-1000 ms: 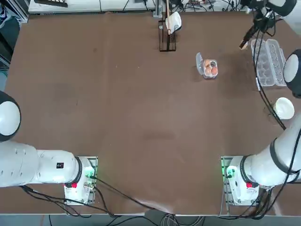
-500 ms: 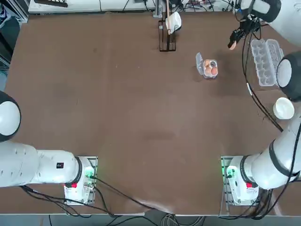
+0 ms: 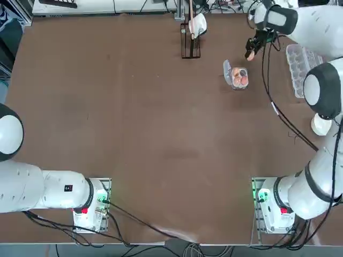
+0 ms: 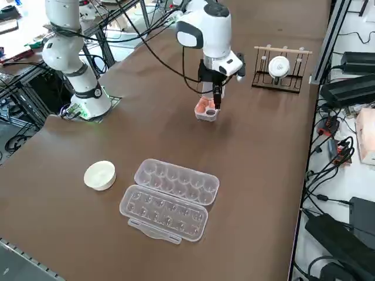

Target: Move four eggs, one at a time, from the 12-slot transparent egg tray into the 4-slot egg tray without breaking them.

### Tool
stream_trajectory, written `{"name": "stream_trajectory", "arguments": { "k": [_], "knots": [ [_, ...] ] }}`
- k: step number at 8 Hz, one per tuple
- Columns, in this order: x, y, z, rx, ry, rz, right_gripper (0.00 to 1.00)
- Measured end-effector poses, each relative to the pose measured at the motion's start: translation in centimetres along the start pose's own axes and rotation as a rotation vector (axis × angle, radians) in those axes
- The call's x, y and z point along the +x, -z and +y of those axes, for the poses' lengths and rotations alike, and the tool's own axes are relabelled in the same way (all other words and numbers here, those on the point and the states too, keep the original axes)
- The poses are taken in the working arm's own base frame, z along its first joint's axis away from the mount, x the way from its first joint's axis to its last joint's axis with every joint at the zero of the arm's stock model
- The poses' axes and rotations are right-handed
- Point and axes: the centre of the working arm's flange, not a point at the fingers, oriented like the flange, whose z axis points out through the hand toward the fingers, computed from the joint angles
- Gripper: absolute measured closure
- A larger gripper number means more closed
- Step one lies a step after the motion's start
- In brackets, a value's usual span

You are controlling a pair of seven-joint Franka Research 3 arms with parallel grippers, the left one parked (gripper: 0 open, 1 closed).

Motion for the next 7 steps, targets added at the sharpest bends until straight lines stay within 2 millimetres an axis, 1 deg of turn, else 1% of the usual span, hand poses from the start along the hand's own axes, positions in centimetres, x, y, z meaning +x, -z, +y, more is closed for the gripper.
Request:
{"name": "stream_trajectory", "arguments": {
  "k": [2,4,7],
  "knots": [
    [0.0,-1.2,-0.4,-0.009,-0.004,-0.006,0.44],
    [-0.6,-2.5,-0.7,-0.012,-0.007,-0.018,0.44],
    [-1.2,-3.3,-0.7,-0.01,-0.017,-0.035,0.44]
  ]
}}
